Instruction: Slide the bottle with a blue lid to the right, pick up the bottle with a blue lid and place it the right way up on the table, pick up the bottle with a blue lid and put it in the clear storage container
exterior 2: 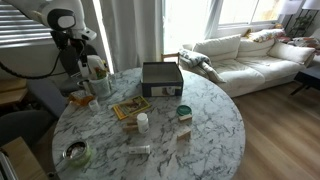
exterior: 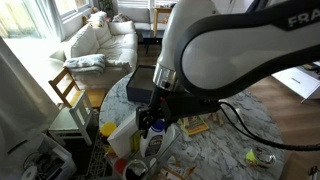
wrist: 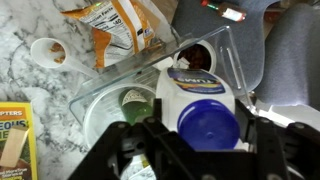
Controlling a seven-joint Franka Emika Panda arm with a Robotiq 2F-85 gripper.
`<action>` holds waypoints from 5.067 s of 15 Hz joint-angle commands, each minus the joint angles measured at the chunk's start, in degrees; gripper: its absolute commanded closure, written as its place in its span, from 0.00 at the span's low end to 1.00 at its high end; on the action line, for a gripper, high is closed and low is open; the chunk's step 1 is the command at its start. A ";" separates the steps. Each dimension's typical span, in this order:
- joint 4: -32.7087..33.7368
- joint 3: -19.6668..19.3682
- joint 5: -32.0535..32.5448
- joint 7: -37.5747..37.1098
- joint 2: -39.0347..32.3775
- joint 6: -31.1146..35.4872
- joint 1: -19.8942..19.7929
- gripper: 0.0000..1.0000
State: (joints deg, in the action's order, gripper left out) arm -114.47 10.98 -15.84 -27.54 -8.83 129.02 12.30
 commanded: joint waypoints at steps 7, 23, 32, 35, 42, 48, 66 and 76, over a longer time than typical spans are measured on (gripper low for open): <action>5.93 -1.06 6.29 -12.92 -6.17 1.11 2.75 0.58; 8.30 -0.53 16.96 -27.70 -3.55 -3.76 7.05 0.58; 9.47 0.66 16.17 -23.45 -5.16 -3.39 7.26 0.58; 10.71 1.32 19.54 -21.64 -6.44 -4.09 8.94 0.58; 11.94 -0.05 34.41 -29.41 -9.75 -5.35 14.64 0.58; 13.14 -1.55 43.85 -37.47 -12.43 -8.37 16.49 0.58; 15.52 -3.52 45.68 -62.47 -17.00 -9.88 17.53 0.58; 17.05 -4.34 45.19 -66.37 -16.95 -10.81 16.64 0.00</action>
State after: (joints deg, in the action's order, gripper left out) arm -98.73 7.34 29.35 -93.07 -26.37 120.76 28.78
